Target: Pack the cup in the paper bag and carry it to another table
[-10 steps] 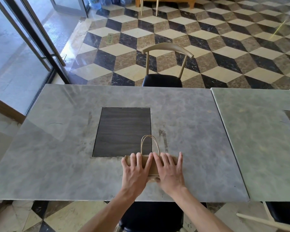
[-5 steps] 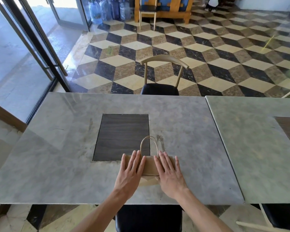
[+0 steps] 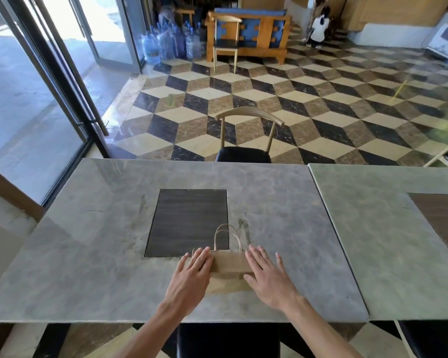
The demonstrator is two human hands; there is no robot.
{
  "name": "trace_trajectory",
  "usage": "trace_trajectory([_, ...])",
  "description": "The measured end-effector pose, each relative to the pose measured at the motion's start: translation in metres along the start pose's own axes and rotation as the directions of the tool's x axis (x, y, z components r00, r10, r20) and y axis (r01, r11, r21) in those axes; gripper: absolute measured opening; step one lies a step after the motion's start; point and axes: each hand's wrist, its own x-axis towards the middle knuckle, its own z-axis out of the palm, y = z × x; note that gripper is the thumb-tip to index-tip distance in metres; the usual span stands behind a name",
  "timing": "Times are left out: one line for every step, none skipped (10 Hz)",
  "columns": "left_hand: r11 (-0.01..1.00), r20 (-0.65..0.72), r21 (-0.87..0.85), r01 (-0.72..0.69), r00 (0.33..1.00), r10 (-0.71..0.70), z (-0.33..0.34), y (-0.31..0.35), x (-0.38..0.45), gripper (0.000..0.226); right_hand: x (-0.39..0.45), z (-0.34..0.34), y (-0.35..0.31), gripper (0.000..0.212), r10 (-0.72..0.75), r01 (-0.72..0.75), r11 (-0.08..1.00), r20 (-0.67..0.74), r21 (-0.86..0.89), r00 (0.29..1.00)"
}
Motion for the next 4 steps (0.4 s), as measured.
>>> trace_trajectory([0.996,-0.033,-0.071,0.052,0.998,-0.054,-0.011,0.006,-0.002,0.041,-0.004,-0.015,-0.001,0.078,0.025,-0.026,0.995,0.006,0.098,1.000])
trace_trajectory([0.992,-0.059,-0.117,0.050,0.997,-0.057,-0.018,0.011,-0.003,0.034,-0.006,-0.025,-0.001,0.060,0.046,-0.047,0.990,0.012,0.132,0.999])
trace_trajectory([0.981,-0.124,-0.192,0.037,0.990,-0.062,-0.021,0.013,-0.003,0.027,-0.008,-0.034,-0.004,0.051,0.052,-0.041,0.987,-0.067,0.157,0.996])
trace_trajectory([0.959,-0.182,-0.278,0.054,0.977,-0.108,-0.026,0.018,-0.002,0.019,-0.011,-0.042,-0.007,0.057,0.067,-0.026,0.983,-0.223,0.184,0.972])
